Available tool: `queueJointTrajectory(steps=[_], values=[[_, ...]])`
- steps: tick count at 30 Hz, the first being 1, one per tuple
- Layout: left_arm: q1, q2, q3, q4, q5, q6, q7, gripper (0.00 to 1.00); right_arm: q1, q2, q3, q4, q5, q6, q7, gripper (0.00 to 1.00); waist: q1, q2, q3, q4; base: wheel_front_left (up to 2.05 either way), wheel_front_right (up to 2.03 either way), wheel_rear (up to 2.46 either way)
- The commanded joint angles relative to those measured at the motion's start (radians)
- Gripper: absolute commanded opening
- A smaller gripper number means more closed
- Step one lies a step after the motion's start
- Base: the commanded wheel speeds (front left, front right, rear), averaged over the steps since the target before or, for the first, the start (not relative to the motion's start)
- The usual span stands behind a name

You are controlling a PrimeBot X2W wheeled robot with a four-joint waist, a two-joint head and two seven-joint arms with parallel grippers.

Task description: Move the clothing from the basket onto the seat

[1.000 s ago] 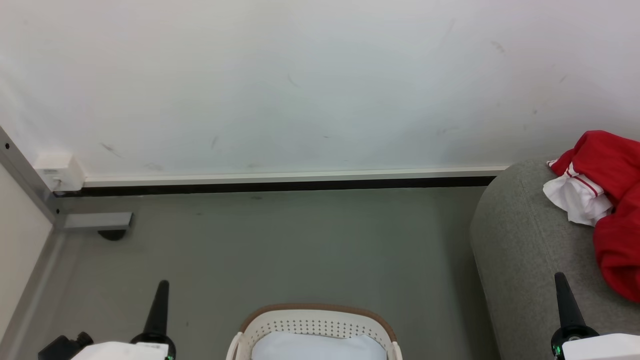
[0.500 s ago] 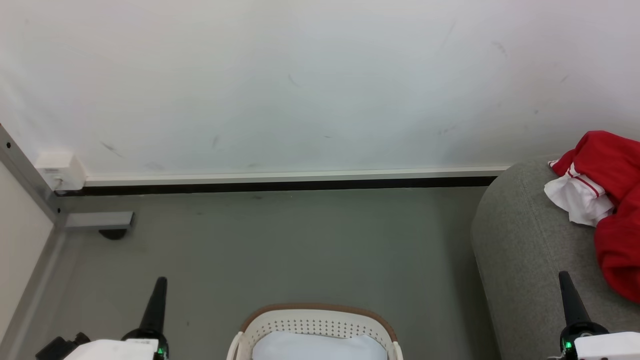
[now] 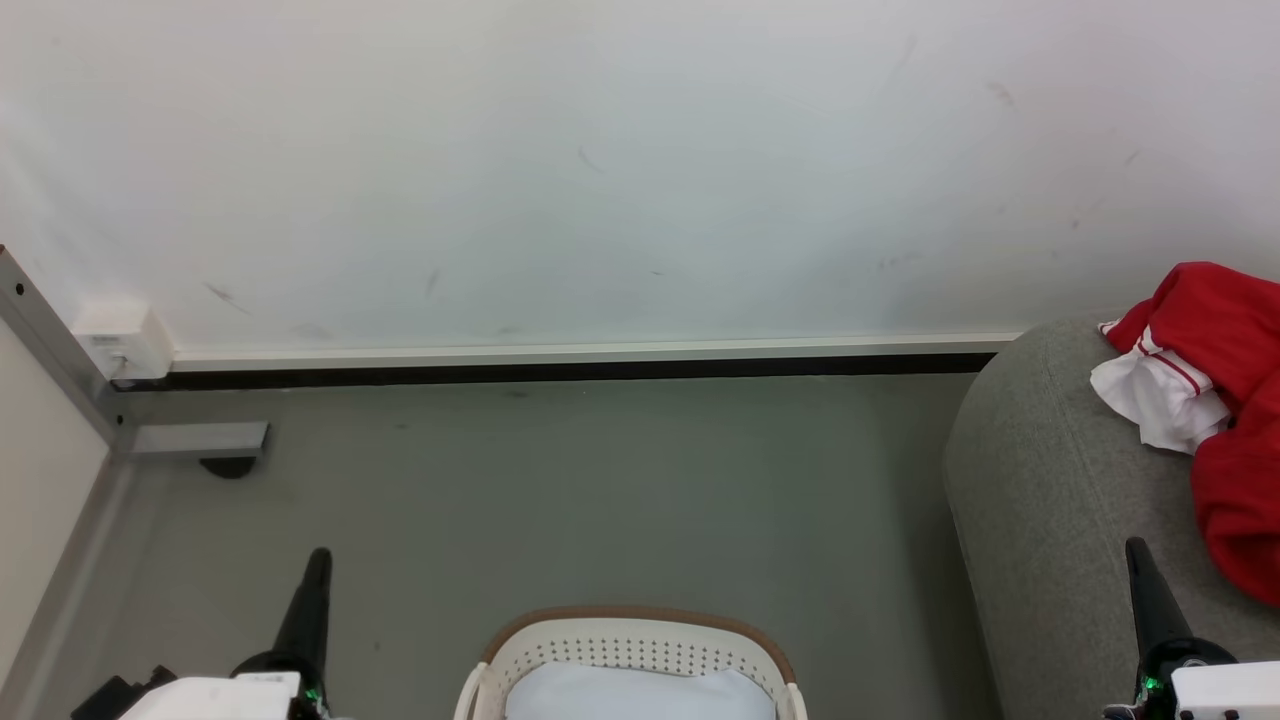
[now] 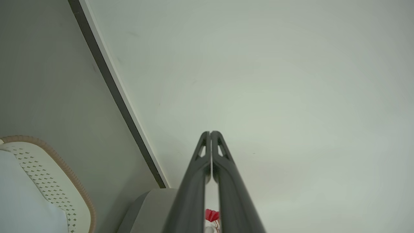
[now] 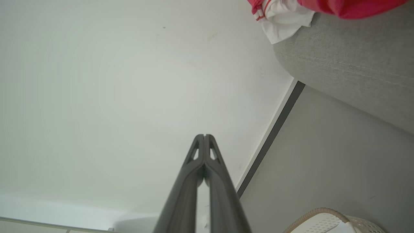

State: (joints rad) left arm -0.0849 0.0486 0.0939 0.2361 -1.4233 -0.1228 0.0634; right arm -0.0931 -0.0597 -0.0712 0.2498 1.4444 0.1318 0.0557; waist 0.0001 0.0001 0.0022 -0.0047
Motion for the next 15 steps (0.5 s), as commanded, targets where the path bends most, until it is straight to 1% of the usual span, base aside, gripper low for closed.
queueJointTrajectory(steps=[1,15], values=[[-0.016,0.003,0.007,0.0,-0.03,-0.005,0.009,0.0,-0.015,0.0,-0.007,-0.009,0.027,-0.002,0.007,0.0,-0.0001,-0.0001,0.0,0.0,0.0,0.0,0.0],[-0.023,0.003,0.017,0.006,-0.129,-0.009,0.036,0.0,-0.017,0.002,-0.025,-0.009,0.117,-0.002,0.036,0.0,-0.0001,-0.0001,0.001,0.003,0.0,0.0,0.0]])
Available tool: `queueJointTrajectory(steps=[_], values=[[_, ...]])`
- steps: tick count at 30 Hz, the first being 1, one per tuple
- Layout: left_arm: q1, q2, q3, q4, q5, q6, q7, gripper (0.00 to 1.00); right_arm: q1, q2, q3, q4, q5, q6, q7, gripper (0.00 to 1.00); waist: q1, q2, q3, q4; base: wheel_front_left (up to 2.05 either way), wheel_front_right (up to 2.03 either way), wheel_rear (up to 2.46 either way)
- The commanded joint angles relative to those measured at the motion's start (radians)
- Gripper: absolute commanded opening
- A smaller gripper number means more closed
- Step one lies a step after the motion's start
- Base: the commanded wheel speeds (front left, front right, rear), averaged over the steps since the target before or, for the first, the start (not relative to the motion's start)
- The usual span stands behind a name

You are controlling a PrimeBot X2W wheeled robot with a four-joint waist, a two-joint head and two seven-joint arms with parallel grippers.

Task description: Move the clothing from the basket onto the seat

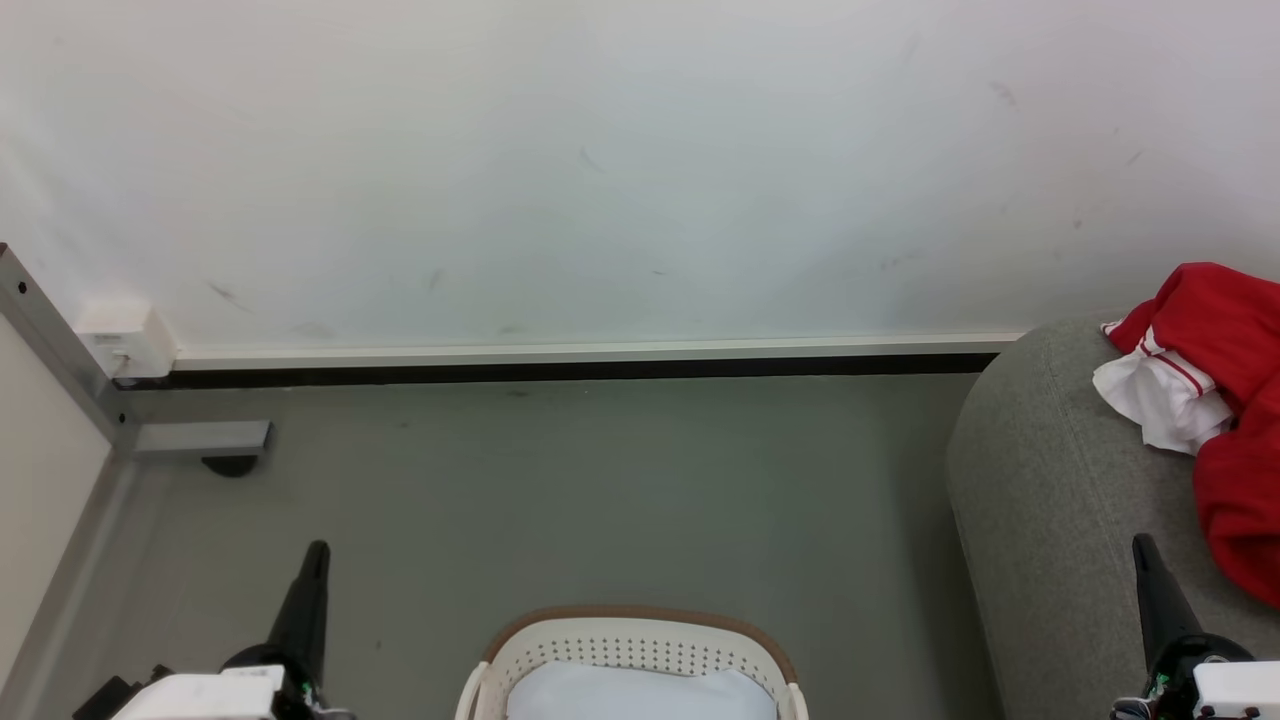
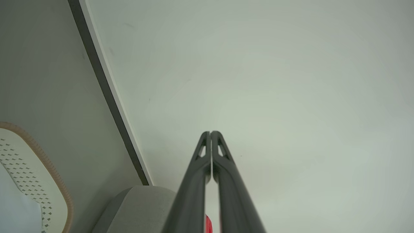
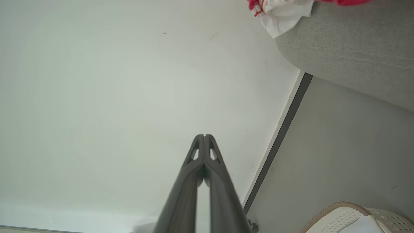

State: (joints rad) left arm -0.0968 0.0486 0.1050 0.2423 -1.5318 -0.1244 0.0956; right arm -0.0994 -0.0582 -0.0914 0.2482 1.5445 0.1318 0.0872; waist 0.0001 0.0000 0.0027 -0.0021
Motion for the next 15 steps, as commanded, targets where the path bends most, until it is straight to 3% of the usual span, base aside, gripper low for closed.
queueJointTrajectory(steps=[1,15], values=[[-0.012,0.003,0.006,0.0,-0.029,-0.008,0.006,0.0,-0.011,0.001,-0.006,-0.007,0.022,-0.002,0.007,0.0,0.0,0.0,0.0,0.0,0.0,0.0,0.0],[-0.017,0.003,0.012,0.004,-0.087,-0.009,0.023,0.0,-0.014,0.003,-0.018,-0.007,0.075,-0.002,0.023,0.0,-0.0001,0.0,0.0,0.002,0.0,0.0,0.0]])
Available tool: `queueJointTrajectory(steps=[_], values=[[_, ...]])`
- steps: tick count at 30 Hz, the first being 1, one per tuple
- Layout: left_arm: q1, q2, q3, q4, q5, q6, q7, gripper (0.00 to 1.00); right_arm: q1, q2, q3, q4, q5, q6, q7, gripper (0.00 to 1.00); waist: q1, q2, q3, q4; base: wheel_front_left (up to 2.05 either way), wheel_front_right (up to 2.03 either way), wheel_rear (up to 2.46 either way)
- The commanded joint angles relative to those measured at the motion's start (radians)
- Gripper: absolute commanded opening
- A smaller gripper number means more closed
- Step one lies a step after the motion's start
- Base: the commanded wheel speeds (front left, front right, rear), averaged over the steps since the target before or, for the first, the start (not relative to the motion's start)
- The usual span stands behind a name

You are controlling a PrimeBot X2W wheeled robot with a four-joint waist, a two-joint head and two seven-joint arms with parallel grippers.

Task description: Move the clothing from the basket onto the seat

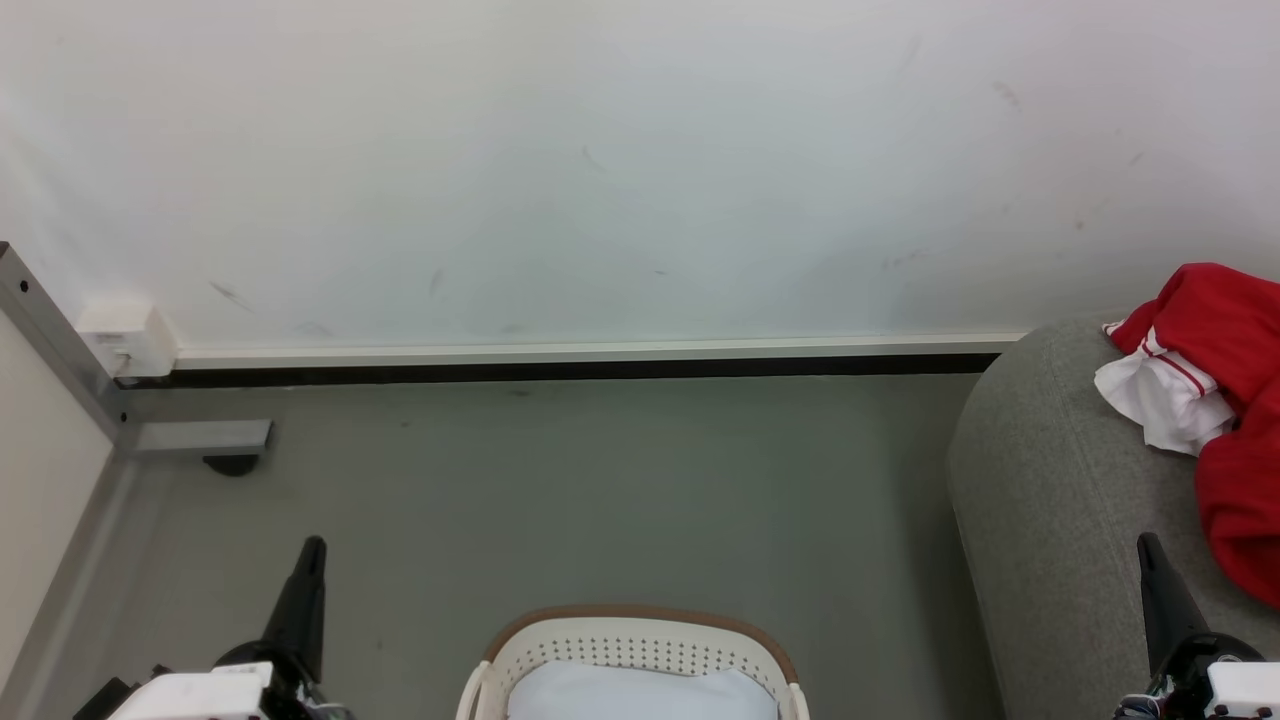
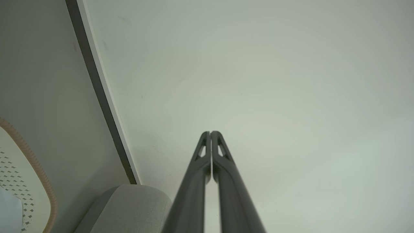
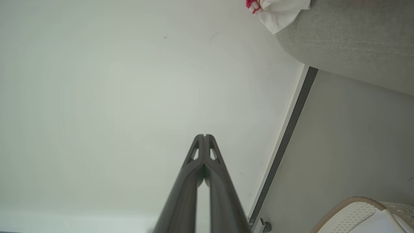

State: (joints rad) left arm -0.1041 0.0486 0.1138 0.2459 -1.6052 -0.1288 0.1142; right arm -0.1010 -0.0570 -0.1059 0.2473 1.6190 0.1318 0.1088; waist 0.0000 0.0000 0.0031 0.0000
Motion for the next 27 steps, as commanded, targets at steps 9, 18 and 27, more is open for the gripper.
queueJointTrajectory(steps=[9,18,27], values=[[-0.009,0.003,0.003,0.0,-0.014,-0.004,0.004,0.0,-0.012,0.002,-0.005,-0.005,-0.001,-0.002,0.003,0.0,0.0,0.0,0.0,0.0,0.0,0.0,0.0],[-0.009,0.003,0.003,0.0,-0.014,-0.004,0.004,0.0,-0.012,0.003,-0.006,-0.005,-0.003,-0.002,0.004,0.0,0.0,0.0,0.0,0.0,0.0,0.0,0.0],[-0.009,0.003,0.003,0.0,-0.014,-0.004,0.004,0.0,-0.012,0.003,-0.007,-0.005,-0.004,-0.002,0.003,0.0,0.0,0.0,0.0,0.0,0.0,0.0,0.0]])
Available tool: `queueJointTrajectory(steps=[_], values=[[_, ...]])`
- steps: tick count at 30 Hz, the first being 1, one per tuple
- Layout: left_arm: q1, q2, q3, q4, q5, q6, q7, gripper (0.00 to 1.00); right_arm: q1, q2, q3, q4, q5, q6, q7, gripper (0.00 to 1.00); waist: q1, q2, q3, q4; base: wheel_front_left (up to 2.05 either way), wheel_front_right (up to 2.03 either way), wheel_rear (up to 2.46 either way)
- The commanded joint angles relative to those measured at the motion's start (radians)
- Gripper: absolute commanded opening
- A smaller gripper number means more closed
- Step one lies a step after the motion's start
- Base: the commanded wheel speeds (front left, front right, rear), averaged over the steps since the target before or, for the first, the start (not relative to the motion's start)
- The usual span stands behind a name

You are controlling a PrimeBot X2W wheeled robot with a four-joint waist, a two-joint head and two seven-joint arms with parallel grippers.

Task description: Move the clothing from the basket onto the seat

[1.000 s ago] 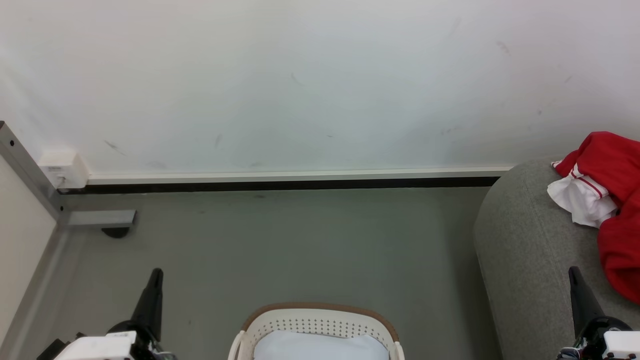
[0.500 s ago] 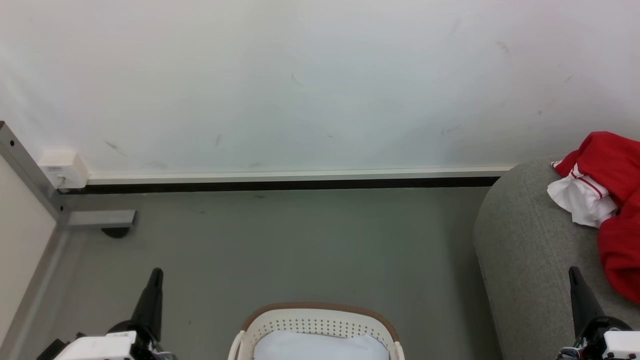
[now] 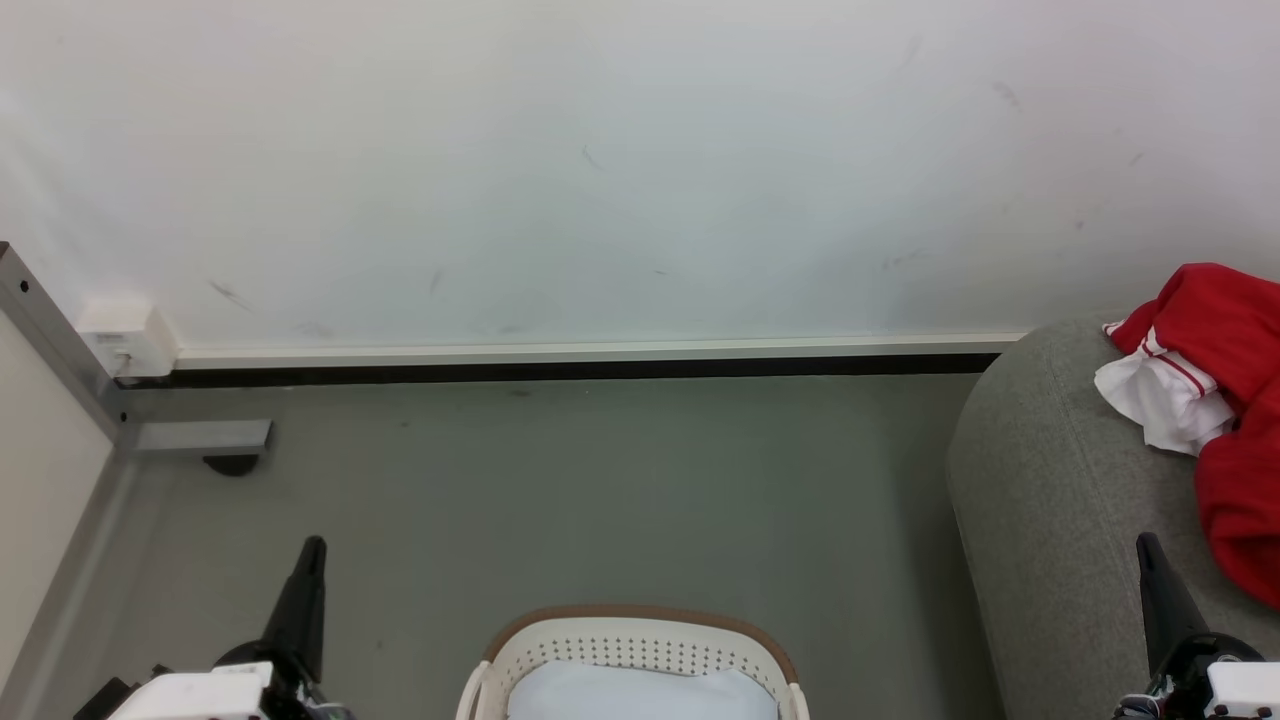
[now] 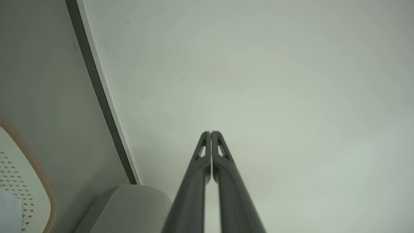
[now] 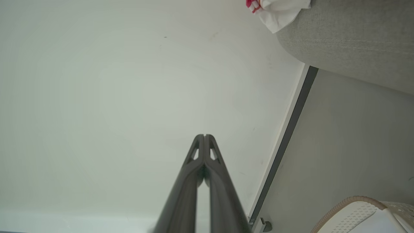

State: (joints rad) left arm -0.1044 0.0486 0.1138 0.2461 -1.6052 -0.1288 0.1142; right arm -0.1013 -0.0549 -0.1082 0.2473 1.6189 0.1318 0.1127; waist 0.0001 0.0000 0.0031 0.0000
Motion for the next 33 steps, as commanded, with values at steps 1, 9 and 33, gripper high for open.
queueJointTrajectory(steps=[1,9,33], values=[[-0.009,0.003,0.003,0.0,-0.014,-0.004,0.004,0.0,-0.012,0.001,-0.005,-0.005,-0.004,-0.002,-0.001,0.0,-0.0001,0.0,0.0,0.0,0.0,0.0,0.0],[-0.009,0.003,0.002,0.0,-0.014,-0.004,0.004,0.0,-0.012,0.002,-0.005,-0.005,-0.005,-0.002,0.0,0.0,-0.0001,0.0,0.0,0.0,0.0,0.0,0.0],[-0.009,0.003,0.002,0.0,-0.014,-0.004,0.003,0.0,-0.012,0.003,-0.007,-0.005,-0.007,-0.002,0.002,0.0,-0.0001,0.0,0.0,0.0,0.0,0.0,0.0]])
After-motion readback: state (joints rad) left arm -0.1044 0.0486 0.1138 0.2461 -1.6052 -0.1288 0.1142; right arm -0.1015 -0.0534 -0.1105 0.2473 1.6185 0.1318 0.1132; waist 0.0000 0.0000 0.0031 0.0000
